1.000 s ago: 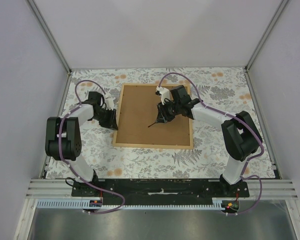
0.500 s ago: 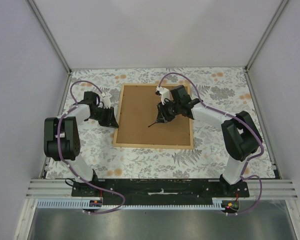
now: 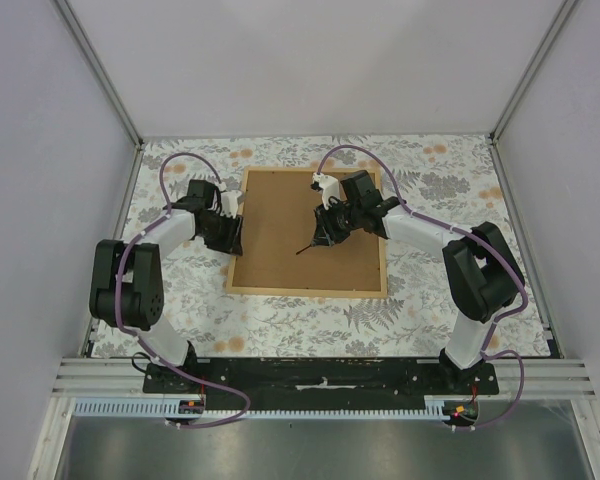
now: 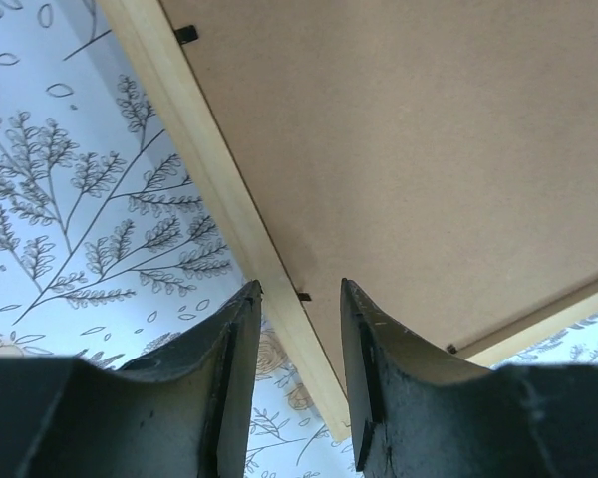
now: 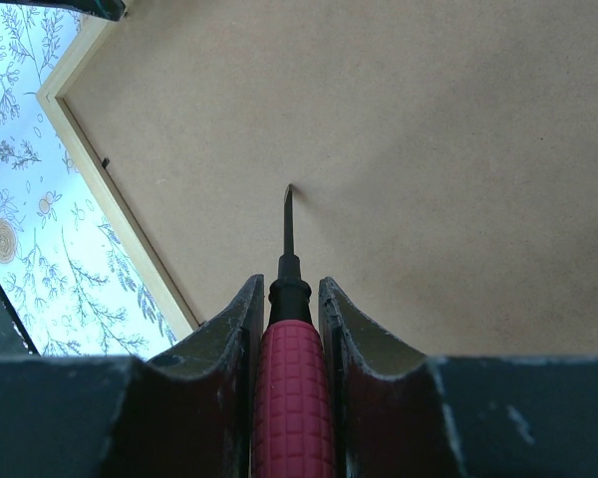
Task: Take the photo out of the frame
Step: Adjust the photo frame item on the photo frame.
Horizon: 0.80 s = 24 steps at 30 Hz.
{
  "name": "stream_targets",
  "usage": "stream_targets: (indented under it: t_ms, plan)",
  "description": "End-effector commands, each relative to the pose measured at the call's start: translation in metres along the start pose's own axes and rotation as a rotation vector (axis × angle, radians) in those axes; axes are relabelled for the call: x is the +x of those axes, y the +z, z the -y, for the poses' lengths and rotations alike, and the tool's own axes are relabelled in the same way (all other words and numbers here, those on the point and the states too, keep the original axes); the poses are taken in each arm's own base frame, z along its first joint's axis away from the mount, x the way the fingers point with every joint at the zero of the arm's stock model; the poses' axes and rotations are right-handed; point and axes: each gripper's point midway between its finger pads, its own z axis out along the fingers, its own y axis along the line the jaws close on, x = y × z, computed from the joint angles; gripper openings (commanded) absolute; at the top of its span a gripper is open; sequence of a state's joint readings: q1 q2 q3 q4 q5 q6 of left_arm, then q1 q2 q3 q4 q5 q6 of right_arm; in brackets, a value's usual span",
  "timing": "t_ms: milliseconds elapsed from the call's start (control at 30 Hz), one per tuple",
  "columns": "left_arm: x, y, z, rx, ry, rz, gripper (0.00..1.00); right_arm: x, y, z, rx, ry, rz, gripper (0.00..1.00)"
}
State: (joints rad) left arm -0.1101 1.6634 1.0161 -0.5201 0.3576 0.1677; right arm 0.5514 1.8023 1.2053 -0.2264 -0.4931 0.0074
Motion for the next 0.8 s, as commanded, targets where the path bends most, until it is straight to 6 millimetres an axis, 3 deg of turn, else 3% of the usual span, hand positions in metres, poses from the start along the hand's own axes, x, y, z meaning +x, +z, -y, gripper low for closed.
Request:
stream_targets:
  t_ms: [0,200,500,767]
  plan:
    - [-0.006,0.001,-0.022,-0.127,-0.013,0.009,0.44,0.025,0.01,0.008,0.025,0.023,-0.077,0.0]
    - [-0.008,0.0,-0.022,-0.155,0.002,0.019,0.45,0.027,0.01,0.008,0.023,0.025,-0.081,0.0]
    - [-0.003,0.006,-0.007,-0.105,0.031,-0.008,0.48,0.026,0.01,0.009,0.025,0.022,-0.08,0.0]
    - [0.008,0.013,-0.013,-0.135,0.026,-0.052,0.48,0.026,0.01,0.008,0.023,0.025,-0.081,0.0]
